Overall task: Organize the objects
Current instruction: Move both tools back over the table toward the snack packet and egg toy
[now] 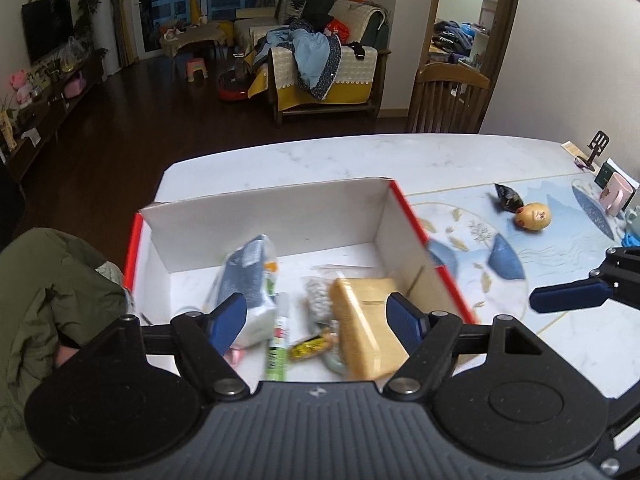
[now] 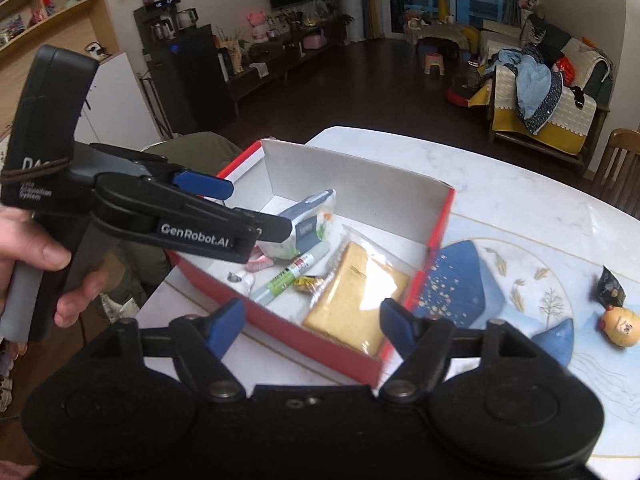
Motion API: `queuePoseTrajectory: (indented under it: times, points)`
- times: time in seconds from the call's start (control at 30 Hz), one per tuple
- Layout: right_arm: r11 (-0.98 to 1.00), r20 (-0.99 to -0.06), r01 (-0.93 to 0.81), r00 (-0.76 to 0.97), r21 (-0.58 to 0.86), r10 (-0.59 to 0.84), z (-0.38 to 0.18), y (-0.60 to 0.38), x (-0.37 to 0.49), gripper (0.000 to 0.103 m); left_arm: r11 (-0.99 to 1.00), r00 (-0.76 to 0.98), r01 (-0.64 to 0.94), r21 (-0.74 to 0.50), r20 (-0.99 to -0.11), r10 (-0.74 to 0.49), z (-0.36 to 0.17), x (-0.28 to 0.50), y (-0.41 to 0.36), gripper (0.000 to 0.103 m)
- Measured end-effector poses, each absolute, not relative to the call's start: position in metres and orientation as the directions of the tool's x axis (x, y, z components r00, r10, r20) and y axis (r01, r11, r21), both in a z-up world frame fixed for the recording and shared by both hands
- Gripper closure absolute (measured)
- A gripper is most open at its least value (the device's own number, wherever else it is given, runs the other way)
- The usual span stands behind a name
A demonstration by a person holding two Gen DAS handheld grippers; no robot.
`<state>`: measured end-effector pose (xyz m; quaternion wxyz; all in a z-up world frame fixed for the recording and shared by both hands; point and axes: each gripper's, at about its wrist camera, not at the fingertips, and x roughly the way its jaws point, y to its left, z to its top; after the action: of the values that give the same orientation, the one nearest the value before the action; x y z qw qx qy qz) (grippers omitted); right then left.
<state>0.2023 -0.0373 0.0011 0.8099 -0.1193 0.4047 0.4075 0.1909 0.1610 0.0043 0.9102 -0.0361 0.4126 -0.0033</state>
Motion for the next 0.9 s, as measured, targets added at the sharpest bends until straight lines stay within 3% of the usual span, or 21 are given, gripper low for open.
queuePoseTrajectory:
  times: [0.1,0.3,0.5,0.67,0.9]
  points:
    - [0.634,-0.744,-0.763,0.350,0.126,0.570,0.004,-0.062,0.205,0.014,0.997,0.658,-0.028,-0.067,-0.752,-0.032,0.006,0.191,0.142,0.020]
    - [0.648,-0.736,-0.758,0.397,0.074,0.548,0.001,-0.114,0.220,0.002,0.996,0.653,-0.005,-0.086,-0.755,-0.062,0.003,0.200,0.095,0.019]
    - [0.682,-0.750,-0.731,0.442,0.017,0.493,-0.011,-0.169,0.242,0.001,0.994,0.637,0.020,-0.105,-0.765,-0.094,-0.008,0.220,0.044,0.015]
    - [0.726,-0.756,-0.687,0.476,-0.001,0.449,-0.022,-0.214,0.262,0.001,0.994,0.633,0.044,-0.099,-0.767,-0.104,-0.014,0.242,0.001,0.003]
    - [0.784,-0.762,-0.621,0.509,-0.004,0.400,-0.038,-0.264,0.291,0.001,0.993,0.614,0.090,-0.079,-0.781,-0.118,-0.026,0.282,-0.055,0.002]
